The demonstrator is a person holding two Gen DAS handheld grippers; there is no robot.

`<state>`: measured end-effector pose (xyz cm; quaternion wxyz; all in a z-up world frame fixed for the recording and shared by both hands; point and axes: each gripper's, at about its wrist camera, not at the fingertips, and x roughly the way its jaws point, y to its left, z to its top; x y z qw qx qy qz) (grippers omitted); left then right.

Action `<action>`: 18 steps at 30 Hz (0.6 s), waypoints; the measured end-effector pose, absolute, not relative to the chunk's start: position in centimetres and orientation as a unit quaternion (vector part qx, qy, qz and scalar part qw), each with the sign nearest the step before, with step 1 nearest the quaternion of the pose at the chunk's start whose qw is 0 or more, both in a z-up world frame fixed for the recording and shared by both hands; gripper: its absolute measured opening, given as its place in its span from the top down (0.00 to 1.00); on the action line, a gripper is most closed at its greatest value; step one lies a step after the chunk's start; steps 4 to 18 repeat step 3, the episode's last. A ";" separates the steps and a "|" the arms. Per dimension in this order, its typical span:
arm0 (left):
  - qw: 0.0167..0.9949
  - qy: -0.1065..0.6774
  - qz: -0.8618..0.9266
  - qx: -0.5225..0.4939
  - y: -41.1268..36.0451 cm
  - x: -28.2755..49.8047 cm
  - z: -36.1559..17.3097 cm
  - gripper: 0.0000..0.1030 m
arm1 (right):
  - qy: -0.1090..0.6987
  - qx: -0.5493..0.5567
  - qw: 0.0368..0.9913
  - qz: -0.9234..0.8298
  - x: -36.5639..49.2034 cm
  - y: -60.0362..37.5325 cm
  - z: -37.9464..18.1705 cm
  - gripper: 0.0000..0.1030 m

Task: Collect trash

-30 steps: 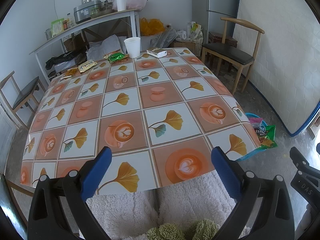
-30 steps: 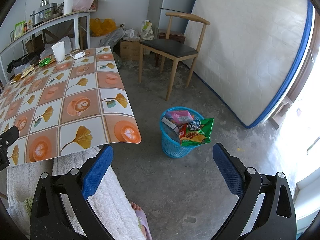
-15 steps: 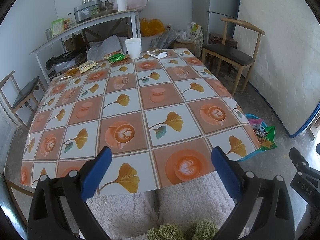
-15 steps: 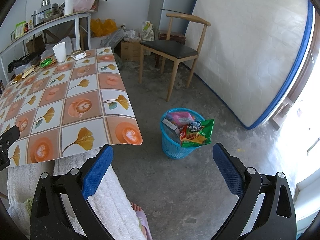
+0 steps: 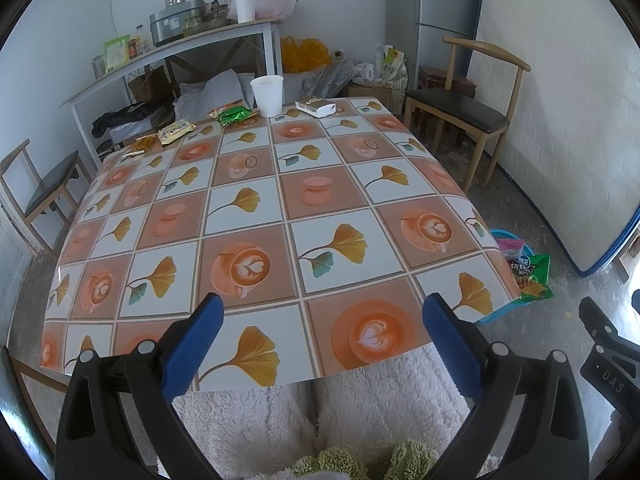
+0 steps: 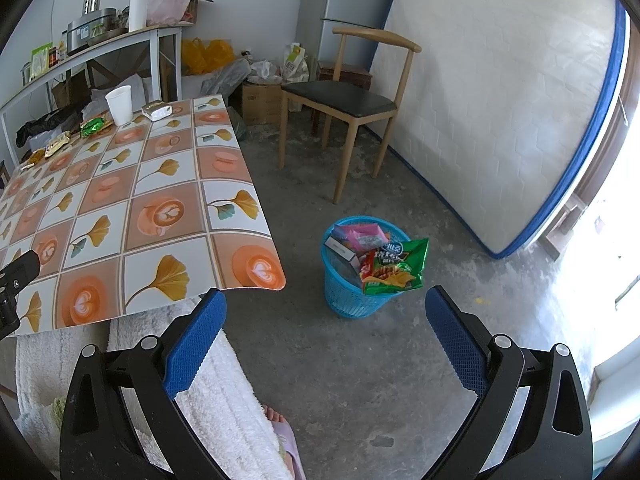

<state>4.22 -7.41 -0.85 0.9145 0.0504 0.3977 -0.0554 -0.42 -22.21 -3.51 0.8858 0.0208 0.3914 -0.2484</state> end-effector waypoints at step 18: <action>0.914 0.400 -0.054 0.049 -7.4 4.2 -0.9 0.05 | 0.392 0.022 0.886 -0.249 -0.3 -22.2 -3.4 0.07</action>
